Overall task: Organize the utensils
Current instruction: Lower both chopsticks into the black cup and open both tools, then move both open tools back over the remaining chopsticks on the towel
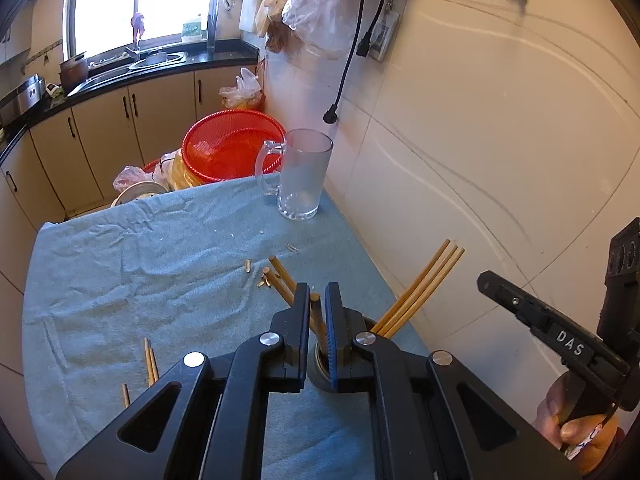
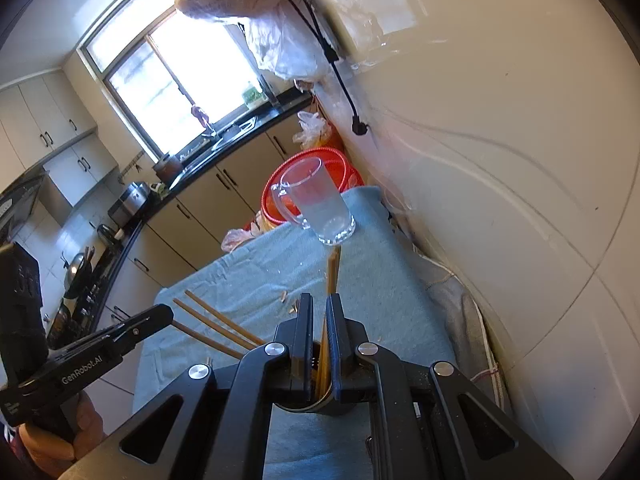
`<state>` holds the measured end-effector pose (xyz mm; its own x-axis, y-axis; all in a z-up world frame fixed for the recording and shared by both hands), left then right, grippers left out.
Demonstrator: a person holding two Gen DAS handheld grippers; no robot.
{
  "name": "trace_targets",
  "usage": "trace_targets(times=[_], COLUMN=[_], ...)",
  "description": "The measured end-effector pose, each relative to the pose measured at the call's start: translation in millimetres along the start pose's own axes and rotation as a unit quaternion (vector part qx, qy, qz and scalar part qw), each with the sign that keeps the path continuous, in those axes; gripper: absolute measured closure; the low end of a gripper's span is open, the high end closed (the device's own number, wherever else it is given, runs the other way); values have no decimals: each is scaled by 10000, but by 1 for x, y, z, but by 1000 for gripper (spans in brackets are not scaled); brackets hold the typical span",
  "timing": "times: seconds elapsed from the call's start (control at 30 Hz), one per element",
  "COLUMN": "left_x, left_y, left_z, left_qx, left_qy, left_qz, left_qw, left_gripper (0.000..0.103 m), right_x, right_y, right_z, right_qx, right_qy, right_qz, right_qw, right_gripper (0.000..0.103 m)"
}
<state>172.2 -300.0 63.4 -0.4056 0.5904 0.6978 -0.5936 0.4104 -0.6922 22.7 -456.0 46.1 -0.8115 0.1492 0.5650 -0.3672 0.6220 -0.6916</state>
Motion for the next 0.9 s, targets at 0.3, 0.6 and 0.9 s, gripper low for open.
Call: trace_targets(times=[0.3,0.6,0.9], left_x=[33,69,96], left_y=[-5,-2,17], left_z=[2,-15,-58], left_qx=[34,242,615], left_qy=[36,-59,-292], left_qz=[311,575,644], left_qw=[9995,9980,9956], left_gripper=[80,73,71], right_x=[23,39,38], right_y=[-1,10,43], right_z=[-9,-28,-61], right_qx=[27,216,611], right_qy=[0,-109,-329], right_qz=[127,145,-150], right_qw=[9999,9996,9975], right_gripper=[89,79,79])
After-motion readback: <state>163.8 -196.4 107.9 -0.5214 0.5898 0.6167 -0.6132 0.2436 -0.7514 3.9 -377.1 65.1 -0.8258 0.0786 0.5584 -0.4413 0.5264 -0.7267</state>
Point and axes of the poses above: each gripper's, at about its wrist camera, not at the fingertips, and x roughly against the way its jaws point, z to its right, y to its underside, the point moved 2 cm from there along -x, roughly the way its jaws point, and after that the axes turned 3 degrees about z, right-handed, at the moved point
